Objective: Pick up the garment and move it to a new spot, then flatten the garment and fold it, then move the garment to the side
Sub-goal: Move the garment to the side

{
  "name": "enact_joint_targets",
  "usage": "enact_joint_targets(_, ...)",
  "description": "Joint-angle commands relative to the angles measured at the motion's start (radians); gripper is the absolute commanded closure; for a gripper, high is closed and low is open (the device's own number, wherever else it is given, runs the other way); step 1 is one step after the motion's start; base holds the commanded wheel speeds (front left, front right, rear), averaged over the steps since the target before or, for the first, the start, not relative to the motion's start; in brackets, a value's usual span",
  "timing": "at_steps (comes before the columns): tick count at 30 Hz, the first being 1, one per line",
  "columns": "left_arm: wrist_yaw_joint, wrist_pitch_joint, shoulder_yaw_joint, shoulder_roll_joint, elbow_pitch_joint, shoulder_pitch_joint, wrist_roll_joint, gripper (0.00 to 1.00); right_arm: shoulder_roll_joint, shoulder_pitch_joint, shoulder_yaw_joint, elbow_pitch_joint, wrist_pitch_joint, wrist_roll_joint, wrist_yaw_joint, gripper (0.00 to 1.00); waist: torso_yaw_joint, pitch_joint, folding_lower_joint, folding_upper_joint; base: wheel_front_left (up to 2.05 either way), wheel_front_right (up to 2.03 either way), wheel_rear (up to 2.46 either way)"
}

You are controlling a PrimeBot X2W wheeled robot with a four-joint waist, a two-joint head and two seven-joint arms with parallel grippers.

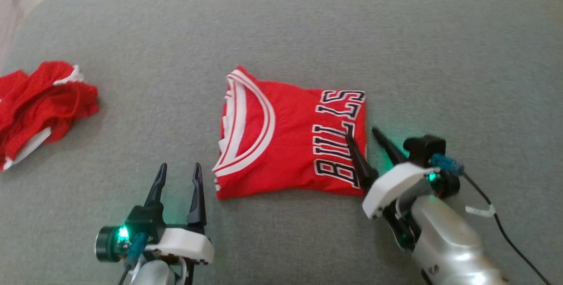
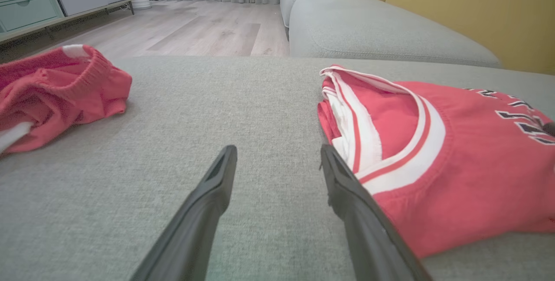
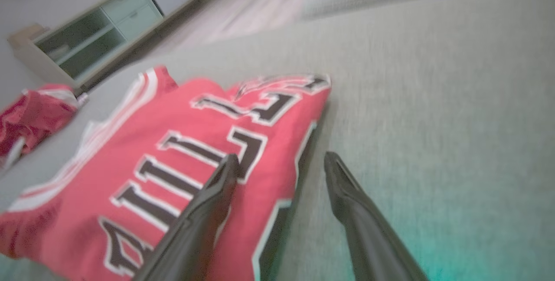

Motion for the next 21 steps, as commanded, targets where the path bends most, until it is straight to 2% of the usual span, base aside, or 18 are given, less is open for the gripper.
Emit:
enact_joint_targets(1, 0.007, -0.01, 0.023, 0.006, -0.029, -0.038, -0.002, 0.0, 0.01, -0.026, 0.025, 0.004, -0.001, 0.009, -0.001, 0.0, 0.022, 0.015, -0.0002, 0.0, 0.0, 0.0, 0.0)
enact_joint_targets(3, 0.008, -0.01, 0.023, 0.006, -0.03, -0.04, -0.001, 0.0, 0.01, -0.034, 0.047, 0.052, 0.01, 0.018, -0.001, 0.0, 0.029, 0.02, -0.0002, 0.0, 0.0, 0.0, 0.0)
enact_joint_targets(4, 0.009, -0.01, 0.024, 0.006, -0.031, -0.041, -0.001, 0.0, 0.01, -0.036, 0.06, 0.06, 0.009, 0.028, -0.001, 0.34, 0.03, 0.022, -0.0002, 0.0, 0.0, 0.0, 0.0)
enact_joint_targets(5, 0.011, -0.01, 0.026, 0.006, -0.032, -0.04, -0.001, 0.0, 0.01, -0.04, 0.071, 0.066, 0.007, 0.037, -0.001, 1.0, 0.028, 0.023, -0.0002, 0.0, 0.0, 0.0, 0.0)
enact_joint_targets(8, 0.012, -0.01, 0.03, 0.006, -0.034, -0.037, 0.003, 0.0, 0.01, -0.061, 0.058, 0.077, -0.007, 0.048, -0.001, 1.0, 0.01, 0.018, -0.0002, 0.0, 0.0, 0.0, 0.0)
enact_joint_targets(11, 0.003, -0.01, 0.033, 0.006, -0.026, -0.039, 0.01, 0.0, 0.01, -0.071, 0.039, 0.06, -0.012, 0.046, -0.001, 1.0, -0.036, 0.008, -0.0002, 0.0, 0.0, 0.0, 0.0)
enact_joint_targets(15, -0.007, -0.01, 0.047, 0.006, -0.029, -0.049, 0.027, 0.0, 0.01, -0.054, -0.011, 0.01, -0.012, 0.025, -0.001, 1.0, -0.132, -0.009, -0.0002, 0.0, 0.0, 0.0, 0.0)
enact_joint_targets(21, -0.022, -0.01, 0.048, 0.006, -0.033, -0.057, 0.033, 0.0, 0.01, -0.002, -0.053, -0.062, -0.012, 0.011, -0.001, 1.0, -0.322, -0.029, -0.0002, 0.0, 0.0, 0.0, 0.0)
